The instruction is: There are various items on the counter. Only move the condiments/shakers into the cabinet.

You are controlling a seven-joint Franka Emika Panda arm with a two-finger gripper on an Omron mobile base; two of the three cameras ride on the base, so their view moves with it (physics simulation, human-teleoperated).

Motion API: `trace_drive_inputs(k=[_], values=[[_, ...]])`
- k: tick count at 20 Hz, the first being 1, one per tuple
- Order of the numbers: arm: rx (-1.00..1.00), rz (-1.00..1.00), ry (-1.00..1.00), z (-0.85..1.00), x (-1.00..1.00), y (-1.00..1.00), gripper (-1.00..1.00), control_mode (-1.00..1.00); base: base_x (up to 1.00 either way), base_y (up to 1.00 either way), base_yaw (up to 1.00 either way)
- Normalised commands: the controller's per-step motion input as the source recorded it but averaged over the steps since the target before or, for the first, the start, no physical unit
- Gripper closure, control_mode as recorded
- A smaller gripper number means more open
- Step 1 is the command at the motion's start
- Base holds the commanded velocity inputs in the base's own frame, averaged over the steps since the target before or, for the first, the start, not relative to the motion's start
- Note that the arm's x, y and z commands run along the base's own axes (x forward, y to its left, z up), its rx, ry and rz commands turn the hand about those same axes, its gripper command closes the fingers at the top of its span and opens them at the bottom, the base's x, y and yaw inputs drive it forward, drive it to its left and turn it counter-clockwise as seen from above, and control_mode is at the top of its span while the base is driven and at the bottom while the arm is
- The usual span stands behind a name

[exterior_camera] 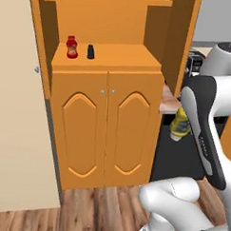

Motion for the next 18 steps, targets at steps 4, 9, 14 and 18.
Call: trace_drive_inputs(k=[4,9,14,18], values=[[0.0,0.0,0.0,0.0,0.0,0.0,1.0,1.0,0.68,0.19,0.0],[0.0,0.0,0.0,0.0,0.0,0.0,1.0,1.0,0.73,0.38,-0.02],[0.0,0.0,0.0,0.0,0.0,0.0,1.0,1.0,0.69,0.51,-0.06],[0.0,0.0,0.0,0.0,0.0,0.0,1.0,1.0,0.75,0.19,-0.04]])
